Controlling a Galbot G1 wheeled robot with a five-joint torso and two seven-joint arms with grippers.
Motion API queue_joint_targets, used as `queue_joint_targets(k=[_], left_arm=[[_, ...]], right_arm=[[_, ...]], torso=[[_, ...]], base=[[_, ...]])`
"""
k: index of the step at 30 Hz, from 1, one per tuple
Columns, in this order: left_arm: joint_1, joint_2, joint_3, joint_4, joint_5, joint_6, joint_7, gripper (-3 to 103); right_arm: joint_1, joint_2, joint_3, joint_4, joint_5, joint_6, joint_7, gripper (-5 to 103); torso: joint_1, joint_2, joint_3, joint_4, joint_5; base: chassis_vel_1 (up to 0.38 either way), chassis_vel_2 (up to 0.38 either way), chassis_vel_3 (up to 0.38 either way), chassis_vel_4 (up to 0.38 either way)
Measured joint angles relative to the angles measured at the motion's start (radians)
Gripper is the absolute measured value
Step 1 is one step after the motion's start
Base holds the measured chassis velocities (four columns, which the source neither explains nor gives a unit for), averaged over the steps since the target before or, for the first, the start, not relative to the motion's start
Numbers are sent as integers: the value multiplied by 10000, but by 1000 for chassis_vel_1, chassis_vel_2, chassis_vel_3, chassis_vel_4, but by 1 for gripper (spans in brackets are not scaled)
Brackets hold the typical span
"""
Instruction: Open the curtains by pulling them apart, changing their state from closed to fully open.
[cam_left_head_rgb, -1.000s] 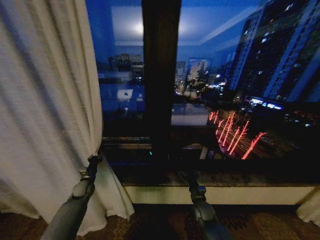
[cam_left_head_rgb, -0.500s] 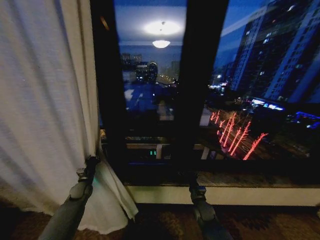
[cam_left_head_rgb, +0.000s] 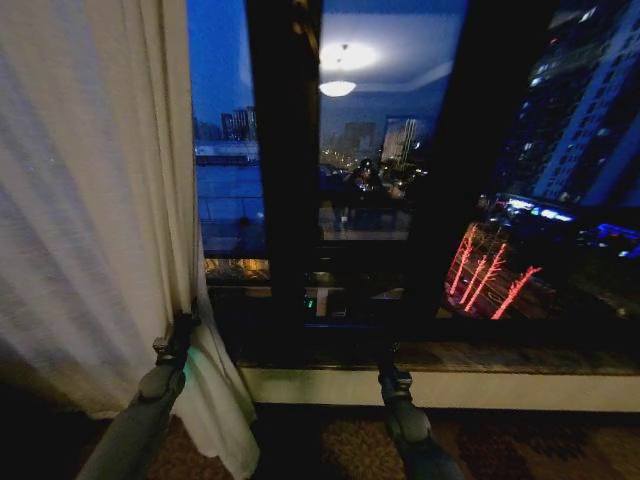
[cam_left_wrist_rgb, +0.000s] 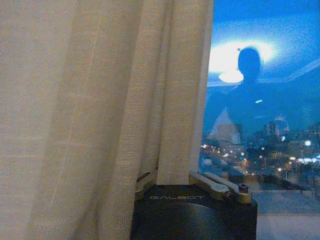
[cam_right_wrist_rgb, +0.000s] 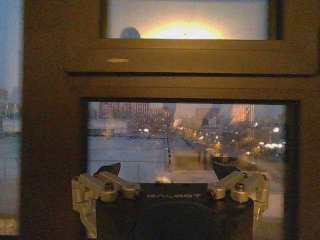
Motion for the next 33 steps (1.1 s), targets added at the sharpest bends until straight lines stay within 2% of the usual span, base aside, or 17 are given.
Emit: queue_joint_targets(k=[24, 33], left_arm=[[-26, 81, -8, 96, 25, -106, 32, 0], [25, 122, -51, 17, -3, -105, 21, 0]], right_arm=[[0, 0, 0, 0, 0, 0, 0, 100], [0, 1, -2, 0, 0, 0, -1, 100]], torso=[[0, -1, 0, 2, -1], [1, -1, 1, 3, -5]], base=[[347, 346, -345, -355], [117, 124, -106, -131]])
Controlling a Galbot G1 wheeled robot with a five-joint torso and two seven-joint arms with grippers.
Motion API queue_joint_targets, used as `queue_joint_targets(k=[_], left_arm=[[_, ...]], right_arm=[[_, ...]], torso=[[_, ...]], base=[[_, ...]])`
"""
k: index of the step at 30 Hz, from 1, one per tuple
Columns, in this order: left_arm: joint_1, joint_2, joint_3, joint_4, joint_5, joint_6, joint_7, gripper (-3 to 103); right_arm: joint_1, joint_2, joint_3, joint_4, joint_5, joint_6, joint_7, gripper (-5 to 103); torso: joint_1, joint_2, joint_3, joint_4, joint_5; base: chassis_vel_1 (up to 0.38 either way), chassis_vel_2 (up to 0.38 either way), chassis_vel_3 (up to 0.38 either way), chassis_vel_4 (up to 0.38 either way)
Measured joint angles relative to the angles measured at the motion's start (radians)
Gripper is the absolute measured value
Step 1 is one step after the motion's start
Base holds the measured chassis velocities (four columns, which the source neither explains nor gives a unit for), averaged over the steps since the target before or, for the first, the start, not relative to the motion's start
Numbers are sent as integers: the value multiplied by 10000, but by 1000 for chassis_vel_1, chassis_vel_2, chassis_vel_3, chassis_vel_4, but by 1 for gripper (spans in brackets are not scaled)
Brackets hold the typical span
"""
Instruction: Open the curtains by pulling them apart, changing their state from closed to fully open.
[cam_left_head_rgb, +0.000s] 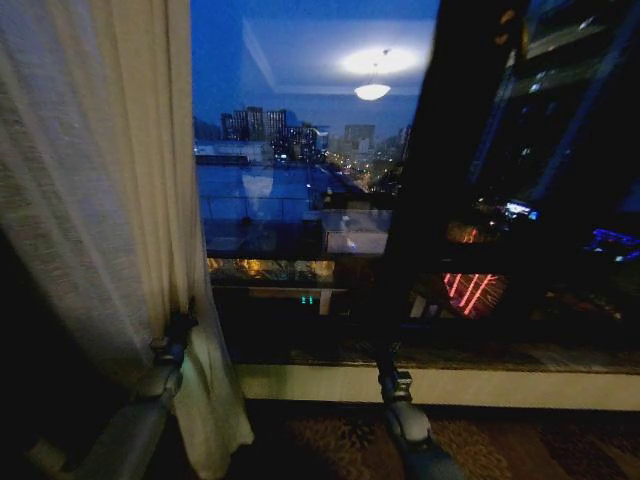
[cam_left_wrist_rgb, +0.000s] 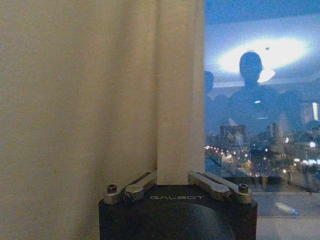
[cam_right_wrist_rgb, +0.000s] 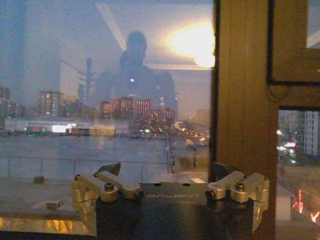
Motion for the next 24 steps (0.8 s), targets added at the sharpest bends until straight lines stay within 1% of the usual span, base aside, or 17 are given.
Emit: queue_joint_targets(k=[4, 8, 13, 19, 24], left_arm=[[26, 3, -9, -51, -2, 2, 7, 0], [67, 16, -23, -84, -3, 2, 9, 0], [103, 80, -71, -105, -10, 2, 7, 0], [132, 137, -85, -113, -22, 2, 7, 0], [133, 210, -89, -113, -69, 2, 12, 0]], right_arm=[[0, -5, 7, 0, 0, 0, 1, 100], [0, -6, 9, 0, 0, 0, 1, 100], [0, -2, 4, 0, 0, 0, 2, 100], [0, -1, 3, 0, 0, 0, 1, 100], [0, -3, 4, 0, 0, 0, 2, 100]], torso=[[0, -1, 1, -8, 9], [0, -1, 1, -9, 5], [0, -1, 0, -1, -1], [0, -1, 0, -4, 3], [0, -1, 0, -5, 4]], base=[[-35, -32, 21, 34], [-52, -52, 29, 25], [0, 0, 0, 0], [6, 8, -9, -6], [80, 75, -89, -93]])
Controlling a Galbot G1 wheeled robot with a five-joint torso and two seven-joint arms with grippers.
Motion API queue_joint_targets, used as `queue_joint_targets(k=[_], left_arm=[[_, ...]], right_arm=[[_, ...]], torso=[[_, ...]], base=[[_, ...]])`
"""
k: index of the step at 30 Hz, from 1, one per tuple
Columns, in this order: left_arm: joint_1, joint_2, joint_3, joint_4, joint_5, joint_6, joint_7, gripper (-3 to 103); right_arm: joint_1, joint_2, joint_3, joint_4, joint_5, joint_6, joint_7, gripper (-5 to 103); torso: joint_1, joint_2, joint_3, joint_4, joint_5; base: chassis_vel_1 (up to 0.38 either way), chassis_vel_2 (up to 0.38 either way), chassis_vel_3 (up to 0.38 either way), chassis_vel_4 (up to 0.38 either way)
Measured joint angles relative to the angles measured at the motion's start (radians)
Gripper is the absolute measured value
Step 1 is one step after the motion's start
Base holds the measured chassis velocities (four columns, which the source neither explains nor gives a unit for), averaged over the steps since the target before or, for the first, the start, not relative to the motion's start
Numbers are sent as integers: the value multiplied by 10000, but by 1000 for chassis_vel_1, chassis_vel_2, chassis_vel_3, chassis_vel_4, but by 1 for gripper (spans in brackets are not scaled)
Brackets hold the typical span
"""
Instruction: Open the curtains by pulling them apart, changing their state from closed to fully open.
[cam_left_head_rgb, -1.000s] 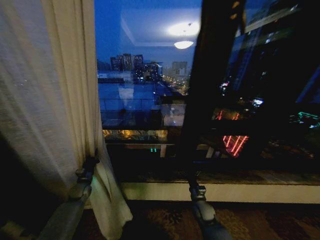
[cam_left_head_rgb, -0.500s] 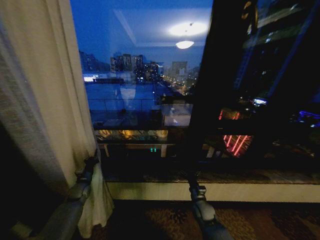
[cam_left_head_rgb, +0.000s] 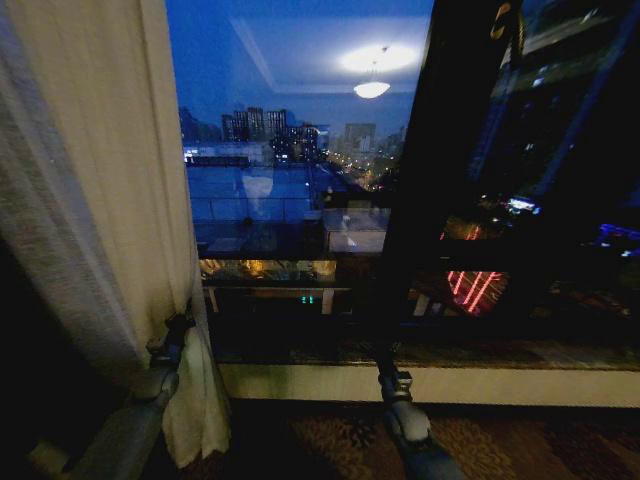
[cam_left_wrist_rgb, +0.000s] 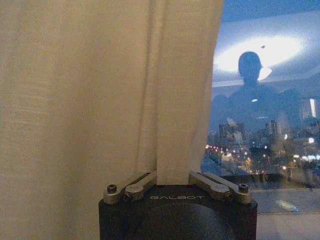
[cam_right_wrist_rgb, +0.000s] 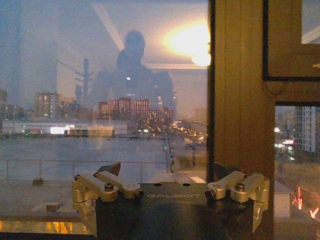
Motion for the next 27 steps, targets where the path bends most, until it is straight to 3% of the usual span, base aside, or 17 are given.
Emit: queue_joint_targets(k=[14, 27], left_arm=[[-60, 47, 38, 121, -68, -34, 21, 0], [-376, 33, 70, 575, -115, -52, -197, 0]], right_arm=[[0, 5, -8, 1, 0, 0, -1, 100], [0, -1, 2, 0, 0, 0, 0, 100]], torso=[[0, 1, -1, 6, -3], [0, 1, 1, -1, 2]], base=[[193, 216, -208, -206], [-1, -3, -1, -6]])
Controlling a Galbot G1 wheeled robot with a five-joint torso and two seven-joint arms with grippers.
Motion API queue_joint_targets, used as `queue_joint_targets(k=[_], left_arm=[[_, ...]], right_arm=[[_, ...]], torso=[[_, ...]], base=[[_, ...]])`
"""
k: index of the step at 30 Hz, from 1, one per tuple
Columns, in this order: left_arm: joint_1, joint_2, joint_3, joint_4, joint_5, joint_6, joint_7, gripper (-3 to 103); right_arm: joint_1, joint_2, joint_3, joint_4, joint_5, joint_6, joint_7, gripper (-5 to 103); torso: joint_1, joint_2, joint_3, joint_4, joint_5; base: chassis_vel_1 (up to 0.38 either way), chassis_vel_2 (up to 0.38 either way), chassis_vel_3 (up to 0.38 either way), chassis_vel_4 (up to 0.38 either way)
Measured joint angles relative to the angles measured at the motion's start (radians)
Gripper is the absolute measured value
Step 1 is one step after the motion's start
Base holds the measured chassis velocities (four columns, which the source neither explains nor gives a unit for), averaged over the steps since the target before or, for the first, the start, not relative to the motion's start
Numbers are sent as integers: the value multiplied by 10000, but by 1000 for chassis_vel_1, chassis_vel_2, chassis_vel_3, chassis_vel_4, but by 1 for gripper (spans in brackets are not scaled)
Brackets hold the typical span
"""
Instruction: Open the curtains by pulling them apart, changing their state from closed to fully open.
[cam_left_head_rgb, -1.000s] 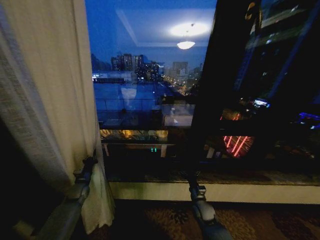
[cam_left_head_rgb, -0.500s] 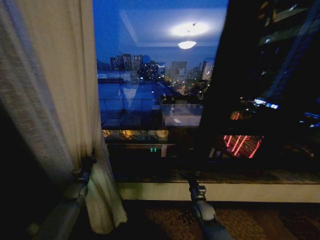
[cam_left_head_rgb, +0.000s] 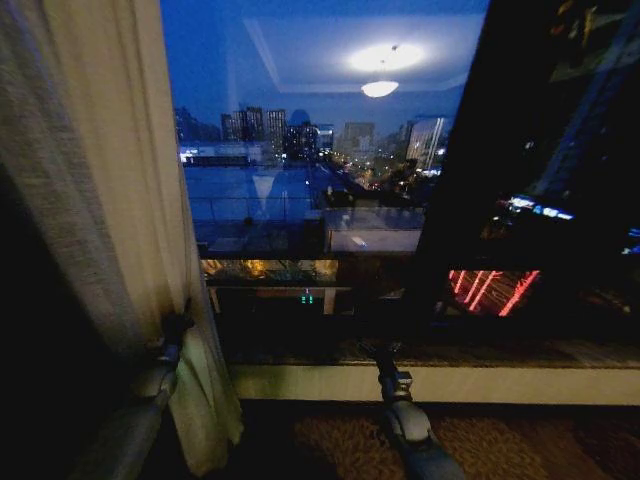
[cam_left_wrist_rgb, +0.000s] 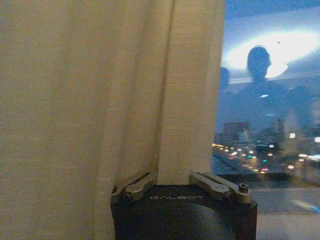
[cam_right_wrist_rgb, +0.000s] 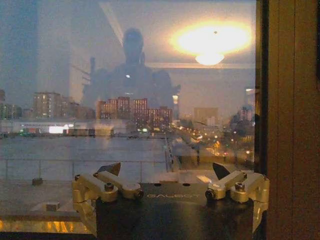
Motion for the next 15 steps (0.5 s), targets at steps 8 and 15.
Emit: queue_joint_targets(k=[8, 15], left_arm=[[-894, 143, -73, 1315, 11, -4, -659, 0], [-1768, 188, -236, 2507, 306, 55, -1449, 0]], right_arm=[[0, 4, -5, 0, 0, 0, -1, 100], [0, 3, -3, 0, 0, 0, 0, 100]], torso=[[0, 0, -1, 4, -2], [0, 0, 0, 1, -3]], base=[[0, 0, 0, 0], [0, 0, 0, 0]])
